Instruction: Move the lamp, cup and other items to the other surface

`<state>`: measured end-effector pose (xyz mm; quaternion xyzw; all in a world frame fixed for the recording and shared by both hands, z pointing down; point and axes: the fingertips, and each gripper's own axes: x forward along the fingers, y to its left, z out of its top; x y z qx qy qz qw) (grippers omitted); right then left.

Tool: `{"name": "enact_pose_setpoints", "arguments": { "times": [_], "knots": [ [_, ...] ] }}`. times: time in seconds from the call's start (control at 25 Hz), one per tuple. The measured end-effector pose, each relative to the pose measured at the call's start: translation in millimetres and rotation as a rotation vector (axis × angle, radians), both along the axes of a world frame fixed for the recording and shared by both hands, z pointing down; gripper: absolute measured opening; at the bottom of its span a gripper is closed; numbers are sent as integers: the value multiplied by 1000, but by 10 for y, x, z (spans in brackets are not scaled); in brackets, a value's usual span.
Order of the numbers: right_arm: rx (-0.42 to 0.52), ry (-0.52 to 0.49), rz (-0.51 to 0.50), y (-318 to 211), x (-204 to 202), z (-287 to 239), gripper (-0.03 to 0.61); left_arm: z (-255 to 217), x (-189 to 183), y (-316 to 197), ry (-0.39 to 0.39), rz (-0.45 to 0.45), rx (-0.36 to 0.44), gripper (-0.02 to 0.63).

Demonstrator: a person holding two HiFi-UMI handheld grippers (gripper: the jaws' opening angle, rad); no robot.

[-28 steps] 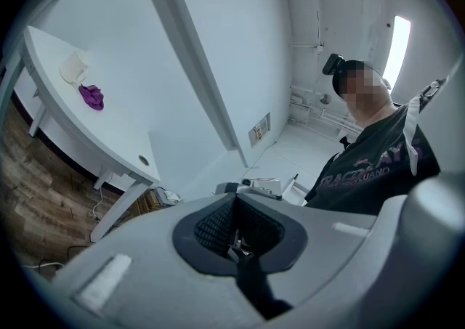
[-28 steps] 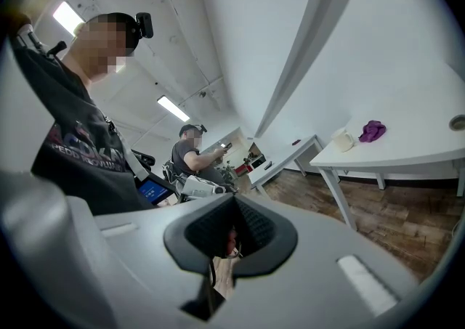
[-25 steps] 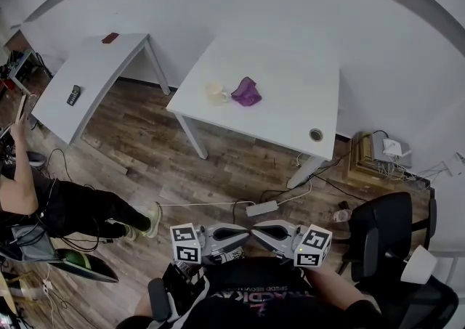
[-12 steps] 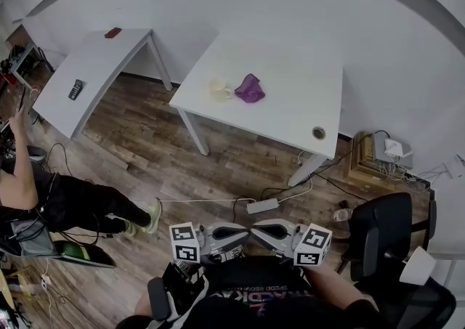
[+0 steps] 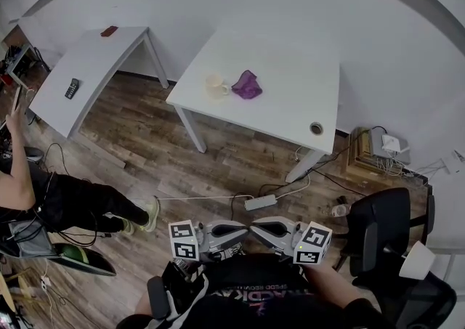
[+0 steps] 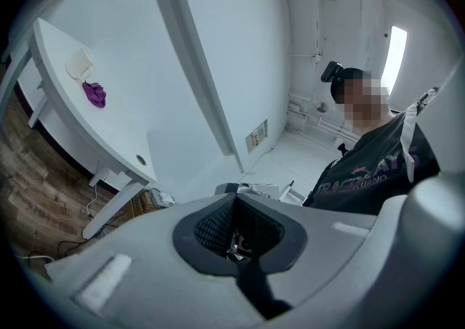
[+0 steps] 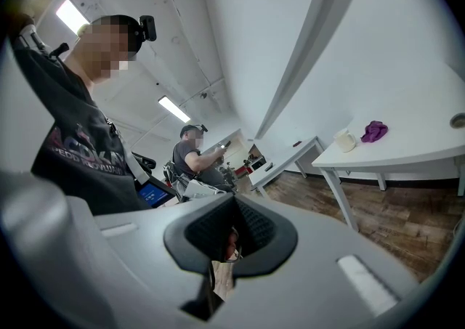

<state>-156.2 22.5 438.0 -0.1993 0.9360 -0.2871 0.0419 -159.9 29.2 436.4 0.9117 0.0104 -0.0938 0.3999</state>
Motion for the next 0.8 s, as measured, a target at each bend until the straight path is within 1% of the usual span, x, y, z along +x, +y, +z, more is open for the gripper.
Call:
{"name": "enact_pose_setpoints", "arguments": {
  "times": [0.12,0.2,0.32,0.4,0.48,0.6,0.8],
  "knots": [
    [2,12,16,12,3,-4,3,24,-21,-1,-2,2,-15,-3],
    [23,16,42,-64,23,-32,5,60,-63,-110,-15,-24,-14,-3],
    [39,25,111,-219,121,-69,26,180,-174,-365,-71,-120,-21,-5],
    [26,45,177,-262,241,-48,34,308,-281,-450,-116,-181,-52,-5],
    [13,72,242,-299,367,-17,35,388,-384,-485,-124,-213,-89,-5],
    [-6,92,296,-346,478,12,38,426,-481,-525,-109,-234,-113,-5],
    [-21,106,313,-419,425,27,44,387,-487,-536,-124,-219,-59,-5]
  ]
}}
